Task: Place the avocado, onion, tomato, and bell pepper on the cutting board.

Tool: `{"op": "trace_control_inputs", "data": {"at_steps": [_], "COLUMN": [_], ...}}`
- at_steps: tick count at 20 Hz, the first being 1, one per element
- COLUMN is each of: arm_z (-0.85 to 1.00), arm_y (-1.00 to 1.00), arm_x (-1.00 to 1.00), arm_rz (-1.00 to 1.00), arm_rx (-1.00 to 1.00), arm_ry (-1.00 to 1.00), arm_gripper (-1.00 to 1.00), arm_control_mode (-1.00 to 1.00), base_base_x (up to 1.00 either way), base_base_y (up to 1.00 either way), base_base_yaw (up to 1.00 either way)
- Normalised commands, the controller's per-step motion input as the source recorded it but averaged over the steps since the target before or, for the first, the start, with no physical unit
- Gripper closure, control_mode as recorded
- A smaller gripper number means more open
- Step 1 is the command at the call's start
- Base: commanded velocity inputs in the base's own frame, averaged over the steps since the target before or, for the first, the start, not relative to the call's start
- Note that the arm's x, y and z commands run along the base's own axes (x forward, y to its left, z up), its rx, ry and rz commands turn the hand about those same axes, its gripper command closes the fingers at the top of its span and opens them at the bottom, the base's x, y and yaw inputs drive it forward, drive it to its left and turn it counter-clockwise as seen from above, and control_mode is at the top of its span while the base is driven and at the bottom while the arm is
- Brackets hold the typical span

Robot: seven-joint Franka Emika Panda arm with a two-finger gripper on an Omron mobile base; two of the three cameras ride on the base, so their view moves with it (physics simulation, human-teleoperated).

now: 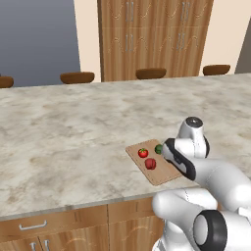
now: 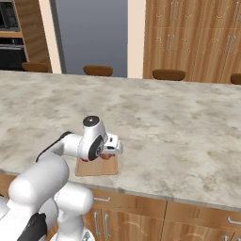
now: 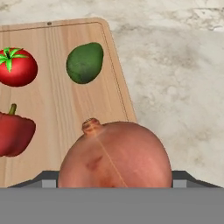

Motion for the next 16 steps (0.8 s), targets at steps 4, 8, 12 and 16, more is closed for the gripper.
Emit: {"op": "trace_control_inputs", "data": {"at_steps": [4,8,12,16], "arm_z": [-0.19,-0.09,-0.18,-0.45], "arm_y": [0.09,0.2,0.15,0.0], "arm_x": [0.0,0.0,0.02,0.22], "arm_rz": [0.12,0.12,0.09,0.07], "arm_rx": [0.01,0.0,0.0,0.0], "arm_ry": [0.0,0.0,0.01,0.09], "arm_gripper": [1.0,1.0,1.0,1.0], "arm_control_mode": [-1.0,-1.0,-1.0,-1.0], "base_base_x": [0.0,0.0,0.0,0.0], "base_base_y": [0.0,0.0,0.0,0.0], "base_base_yaw": [0.0,0.0,0.0,0.0]}}
